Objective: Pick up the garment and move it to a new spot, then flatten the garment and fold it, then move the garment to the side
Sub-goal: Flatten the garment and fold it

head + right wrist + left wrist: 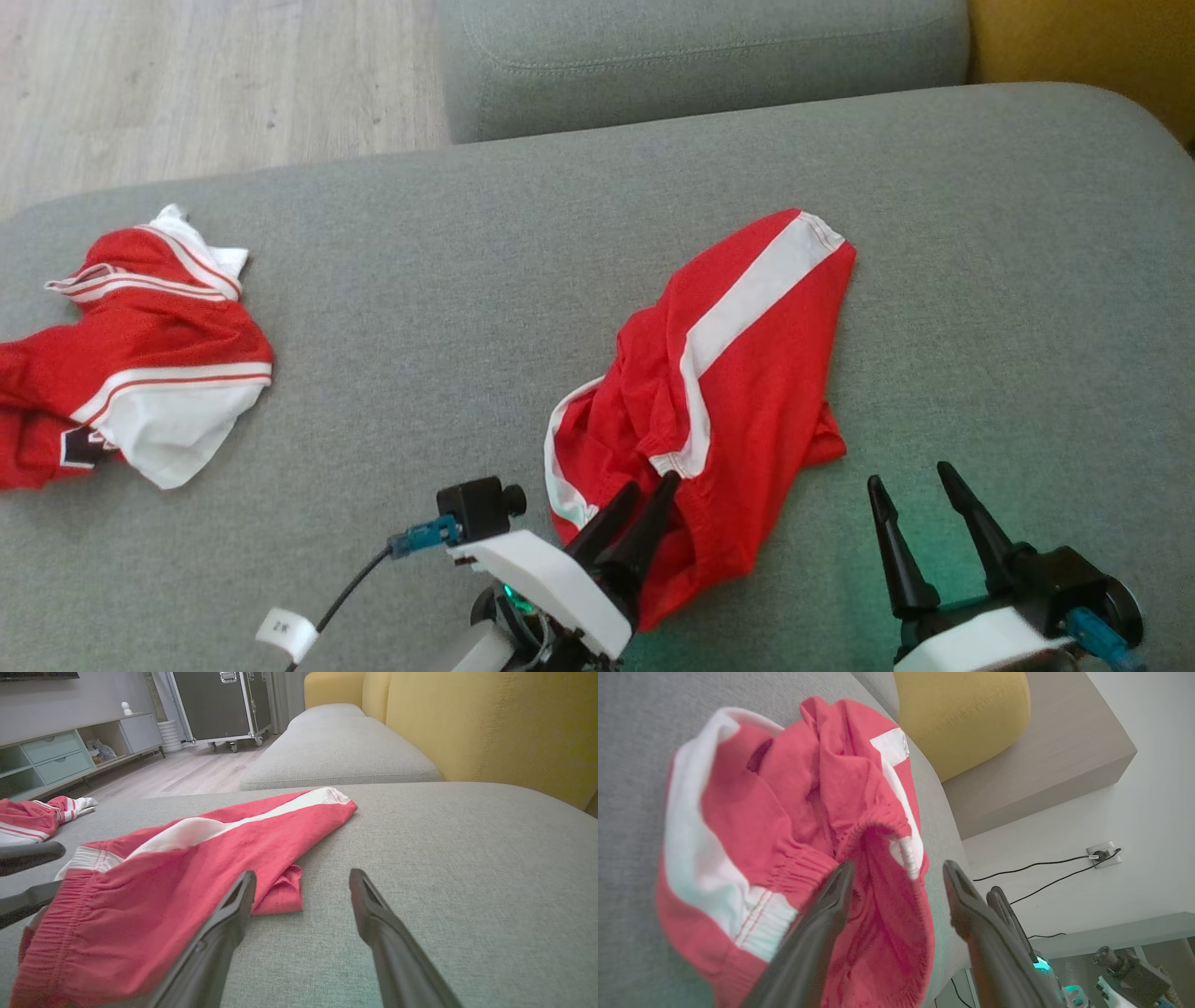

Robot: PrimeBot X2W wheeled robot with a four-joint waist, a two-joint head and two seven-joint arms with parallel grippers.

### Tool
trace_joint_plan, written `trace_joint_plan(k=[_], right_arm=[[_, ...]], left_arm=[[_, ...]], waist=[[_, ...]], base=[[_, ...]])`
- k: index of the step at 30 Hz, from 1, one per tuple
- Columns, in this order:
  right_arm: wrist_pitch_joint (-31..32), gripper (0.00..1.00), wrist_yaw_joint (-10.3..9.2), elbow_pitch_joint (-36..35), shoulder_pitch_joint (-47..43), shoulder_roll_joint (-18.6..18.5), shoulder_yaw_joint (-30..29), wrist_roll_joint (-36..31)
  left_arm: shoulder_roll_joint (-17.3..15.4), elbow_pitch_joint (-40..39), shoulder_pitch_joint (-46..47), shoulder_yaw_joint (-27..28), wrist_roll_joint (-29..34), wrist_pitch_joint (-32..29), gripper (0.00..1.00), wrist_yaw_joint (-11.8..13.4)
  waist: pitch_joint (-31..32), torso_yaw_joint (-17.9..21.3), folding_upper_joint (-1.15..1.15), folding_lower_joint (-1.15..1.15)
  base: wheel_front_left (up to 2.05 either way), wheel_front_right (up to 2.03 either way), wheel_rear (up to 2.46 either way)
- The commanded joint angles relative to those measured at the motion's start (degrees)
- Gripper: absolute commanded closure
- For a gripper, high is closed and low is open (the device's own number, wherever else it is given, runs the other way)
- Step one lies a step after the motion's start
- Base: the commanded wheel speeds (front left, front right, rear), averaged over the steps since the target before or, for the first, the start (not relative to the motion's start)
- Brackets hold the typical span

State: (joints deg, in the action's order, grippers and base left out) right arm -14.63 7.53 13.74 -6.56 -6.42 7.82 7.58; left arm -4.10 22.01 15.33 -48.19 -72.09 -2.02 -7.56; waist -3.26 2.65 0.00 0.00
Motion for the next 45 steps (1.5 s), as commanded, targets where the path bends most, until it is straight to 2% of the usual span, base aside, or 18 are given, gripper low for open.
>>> trace_joint_plan(k=[1,8,9,10,12,19,25,30,36,39,42,45], right_arm=[[-0.4,0.0,-0.04,-1.7,1.0,-1.2,0.9,0.0],[-0.4,0.0,-0.04,-1.7,1.1,-1.3,1.3,-0.2],[-0.4,0.0,-0.04,-1.6,1.2,-1.4,1.4,-0.2],[-0.4,0.0,-0.04,-1.6,1.2,-1.5,1.5,-0.2],[-0.4,0.0,-0.04,-1.6,1.1,-1.6,1.5,-0.1],[-0.4,0.0,-0.04,-1.5,1.0,-1.7,1.3,-0.1],[-0.4,0.0,-0.04,-2.1,1.8,-2.0,0.8,0.9],[-0.4,0.0,-0.04,-2.2,2.6,-3.2,-0.8,2.3],[-0.4,0.0,-0.04,-1.6,3.4,-4.4,-2.0,6.4],[-0.4,0.0,-0.04,-0.6,5.1,-5.8,-1.2,10.7],[-0.4,0.0,-0.04,1.7,8.6,-9.4,1.8,16.7],[2.3,0.0,-0.04,3.5,14.1,-15.2,6.9,22.7]], left_arm=[[0.5,-1.6,3.2,1.5,-0.1,0.2,0.0,0.1],[0.6,-1.0,4.8,0.9,-1.0,0.8,0.0,0.1],[0.6,-1.0,5.0,0.7,-1.2,0.8,0.08,0.1],[0.6,-1.0,5.1,0.4,-1.4,0.8,0.51,0.1],[0.7,-1.3,5.3,-0.3,-1.7,0.6,1.0,0.1],[-0.3,-2.2,6.2,-2.3,-0.4,2.1,1.0,0.1],[-5.0,-5.3,7.5,-4.4,7.0,7.1,1.0,0.1],[-11.1,-14.5,7.3,-3.9,9.6,6.7,1.0,1.7],[-20.3,-28.5,7.6,-2.1,9.7,1.0,1.0,5.6],[-25.1,-32.5,8.2,-0.7,9.7,-1.9,1.0,7.5],[-29.1,-34.0,9.0,0.7,9.1,-4.4,1.0,8.2],[-31.9,-33.7,10.1,1.9,8.7,-6.1,1.0,8.3]], waist=[[-0.2,0.1,0.0,0.0],[-0.7,0.4,0.0,0.0],[-0.7,0.5,0.0,0.0],[-0.7,0.5,0.0,0.0],[-0.7,0.6,0.0,0.0],[-0.7,-0.2,0.0,0.0],[-0.2,-3.0,0.0,0.0],[0.4,-6.8,0.0,0.0],[0.3,-11.1,0.0,0.0],[-0.2,-12.9,0.0,0.0],[-1.2,-14.4,0.0,0.0],[-2.8,-15.7,0.0,0.0]], base=[[0.0,0.0,0.0],[0.0,0.0,0.0],[0.0,0.0,0.0],[0.0,0.0,0.0],[0.0,0.0,0.0],[0.0,0.0,0.0],[0.0,0.0,0.0],[0.0,0.0,0.0],[0.0,0.0,0.0],[0.0,0.0,0.0],[0.0,0.0,0.0],[0.0,0.0,0.0]])
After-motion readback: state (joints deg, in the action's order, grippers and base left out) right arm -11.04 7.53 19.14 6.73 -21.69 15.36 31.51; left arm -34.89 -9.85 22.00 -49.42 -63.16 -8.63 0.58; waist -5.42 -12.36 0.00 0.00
